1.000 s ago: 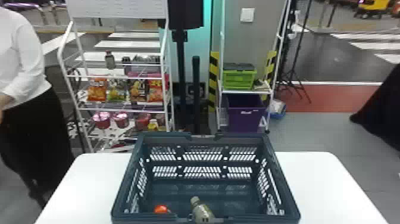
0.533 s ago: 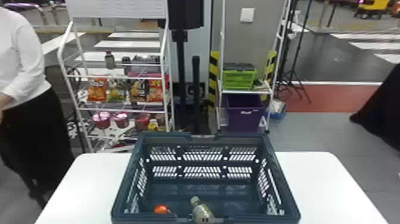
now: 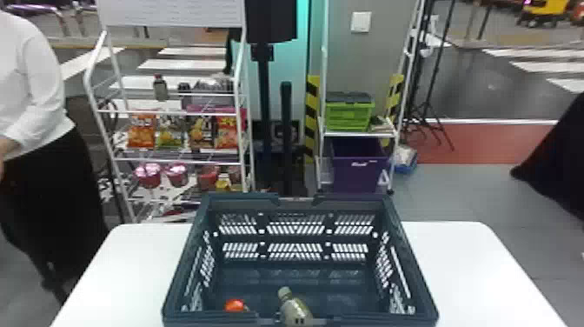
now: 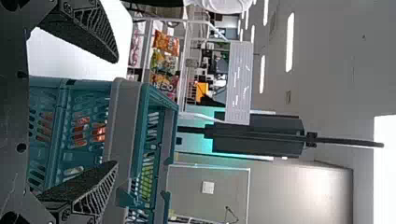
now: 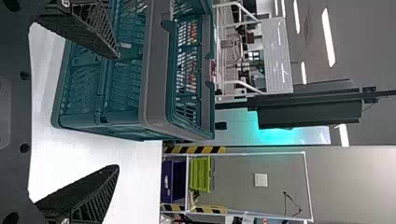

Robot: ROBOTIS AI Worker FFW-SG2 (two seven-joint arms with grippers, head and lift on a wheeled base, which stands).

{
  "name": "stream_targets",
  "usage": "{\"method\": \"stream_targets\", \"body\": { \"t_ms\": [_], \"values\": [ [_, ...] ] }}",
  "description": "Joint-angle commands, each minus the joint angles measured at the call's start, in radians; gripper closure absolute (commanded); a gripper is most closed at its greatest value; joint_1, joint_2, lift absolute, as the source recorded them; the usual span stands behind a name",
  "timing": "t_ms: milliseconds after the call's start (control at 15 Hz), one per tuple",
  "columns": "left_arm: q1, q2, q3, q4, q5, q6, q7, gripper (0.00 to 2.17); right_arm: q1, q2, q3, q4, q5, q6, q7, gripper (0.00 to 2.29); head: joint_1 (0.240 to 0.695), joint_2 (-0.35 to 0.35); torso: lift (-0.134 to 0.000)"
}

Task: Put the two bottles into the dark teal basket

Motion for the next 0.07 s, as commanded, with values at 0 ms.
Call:
{"method": "stream_targets", "body": {
  "t_ms": [0],
  "values": [
    [-0.001,0.018,-0.011,0.000,-0.003,0.002,0.013,0.11,0.001,0.001,0.000,0.003,0.001,-0.015,-0.001,0.04,0.499,0.000,0.000]
  ]
}}
